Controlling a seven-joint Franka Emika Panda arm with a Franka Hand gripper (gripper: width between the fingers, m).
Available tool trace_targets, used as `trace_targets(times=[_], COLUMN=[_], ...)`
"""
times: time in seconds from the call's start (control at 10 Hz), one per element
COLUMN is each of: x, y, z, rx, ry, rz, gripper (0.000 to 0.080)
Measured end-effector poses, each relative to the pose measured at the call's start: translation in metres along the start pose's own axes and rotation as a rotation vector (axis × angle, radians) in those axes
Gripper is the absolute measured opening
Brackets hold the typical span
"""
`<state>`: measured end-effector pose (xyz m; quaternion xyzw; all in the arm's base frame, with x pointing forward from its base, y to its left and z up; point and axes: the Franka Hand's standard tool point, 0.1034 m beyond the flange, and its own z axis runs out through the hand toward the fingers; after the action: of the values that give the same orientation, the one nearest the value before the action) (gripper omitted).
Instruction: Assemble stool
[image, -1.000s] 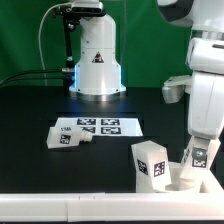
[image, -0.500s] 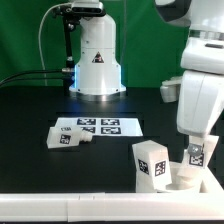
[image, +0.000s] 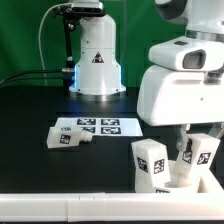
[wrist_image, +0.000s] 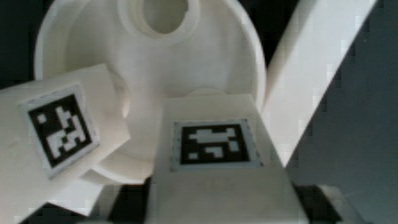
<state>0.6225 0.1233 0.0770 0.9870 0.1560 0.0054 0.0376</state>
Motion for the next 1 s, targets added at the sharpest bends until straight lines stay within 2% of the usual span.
trace_targets(times=[0.3, 0.4, 0.6, 0.7, 1.0], x=[-0.0004, -0.0003, 0.0016, 0.0018, 0.0017], y=[-0.0016, -0.0019, 0.0008, 0.0030, 0.0026], z=[0.0013, 0.0015, 0.0022, 0.0022, 0.0025], rx=[0.000, 0.015, 0.068, 0.082, 0.081], ry=[-0.002, -0.002, -0.005, -0.009, -0.016], rz=[0.189, 0.337, 0.814, 0.899, 1.077], gripper=[0.0334, 0.0334, 0.0334, 0.0334, 0.0335])
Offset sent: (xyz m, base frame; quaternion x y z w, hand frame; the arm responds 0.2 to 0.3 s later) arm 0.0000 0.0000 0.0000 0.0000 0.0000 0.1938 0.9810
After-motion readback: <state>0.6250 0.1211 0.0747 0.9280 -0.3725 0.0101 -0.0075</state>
